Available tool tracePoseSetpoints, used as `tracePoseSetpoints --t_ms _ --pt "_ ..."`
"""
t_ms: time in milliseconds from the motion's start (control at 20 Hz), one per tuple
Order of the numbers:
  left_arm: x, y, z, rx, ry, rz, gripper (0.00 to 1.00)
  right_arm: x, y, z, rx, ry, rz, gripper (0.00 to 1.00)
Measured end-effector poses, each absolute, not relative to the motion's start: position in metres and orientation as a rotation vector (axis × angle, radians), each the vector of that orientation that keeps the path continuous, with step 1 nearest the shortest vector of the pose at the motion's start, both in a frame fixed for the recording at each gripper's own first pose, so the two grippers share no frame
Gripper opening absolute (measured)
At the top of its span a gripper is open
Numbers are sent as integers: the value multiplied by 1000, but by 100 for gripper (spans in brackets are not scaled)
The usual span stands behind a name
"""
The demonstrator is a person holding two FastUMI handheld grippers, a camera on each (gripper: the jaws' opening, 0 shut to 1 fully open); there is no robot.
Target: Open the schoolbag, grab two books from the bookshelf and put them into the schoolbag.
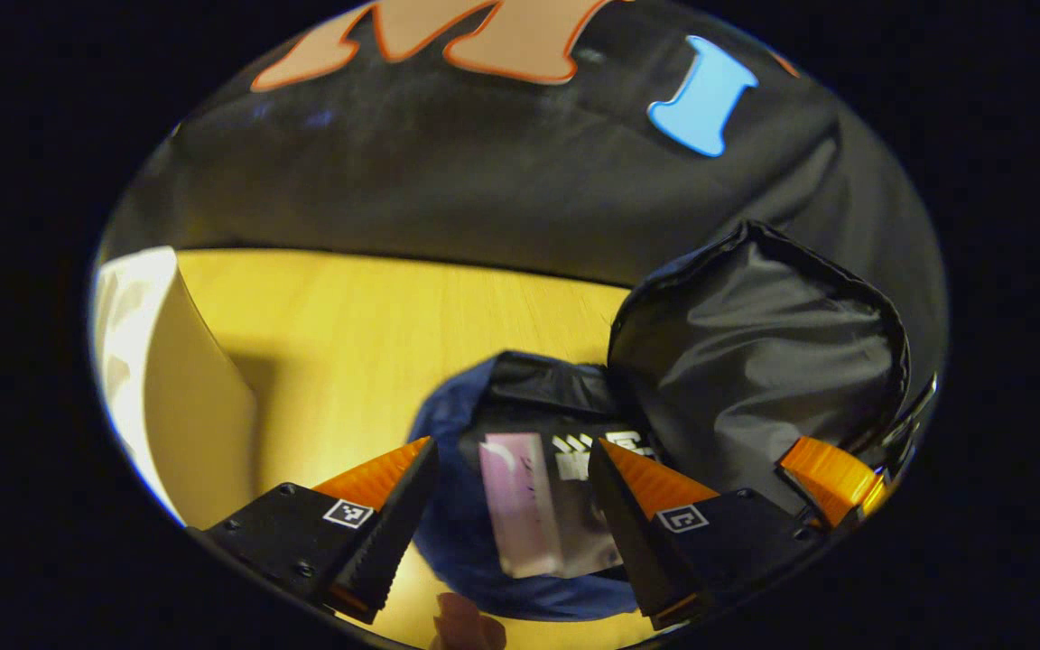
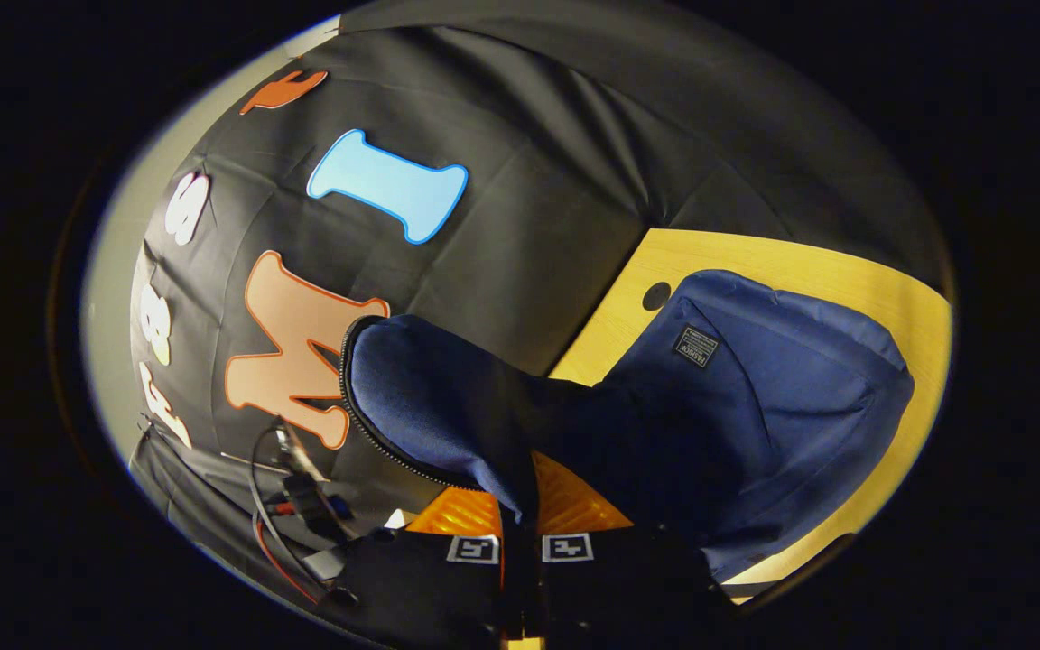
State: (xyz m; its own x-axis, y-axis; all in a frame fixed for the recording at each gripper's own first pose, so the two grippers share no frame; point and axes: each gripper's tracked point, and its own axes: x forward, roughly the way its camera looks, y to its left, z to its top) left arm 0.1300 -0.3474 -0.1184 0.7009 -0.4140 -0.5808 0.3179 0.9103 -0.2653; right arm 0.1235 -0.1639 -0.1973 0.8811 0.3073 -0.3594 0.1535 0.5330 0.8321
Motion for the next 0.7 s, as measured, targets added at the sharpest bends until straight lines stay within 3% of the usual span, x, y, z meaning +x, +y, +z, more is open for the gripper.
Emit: tracePoseSetpoints --t_ms 250,500,600,700 --pt "140 -281 -35 91 375 -345 96 120 -158 -198 979 511 96 3" --pt "117 -237 14 107 241 -293 96 116 -153 -198 897 515 91 4" --pt "106 -223 24 86 213 -277 99 114 -149 -199 859 515 91 19" --pt "94 -211 35 70 192 -263 96 111 -139 -200 836 531 106 34"
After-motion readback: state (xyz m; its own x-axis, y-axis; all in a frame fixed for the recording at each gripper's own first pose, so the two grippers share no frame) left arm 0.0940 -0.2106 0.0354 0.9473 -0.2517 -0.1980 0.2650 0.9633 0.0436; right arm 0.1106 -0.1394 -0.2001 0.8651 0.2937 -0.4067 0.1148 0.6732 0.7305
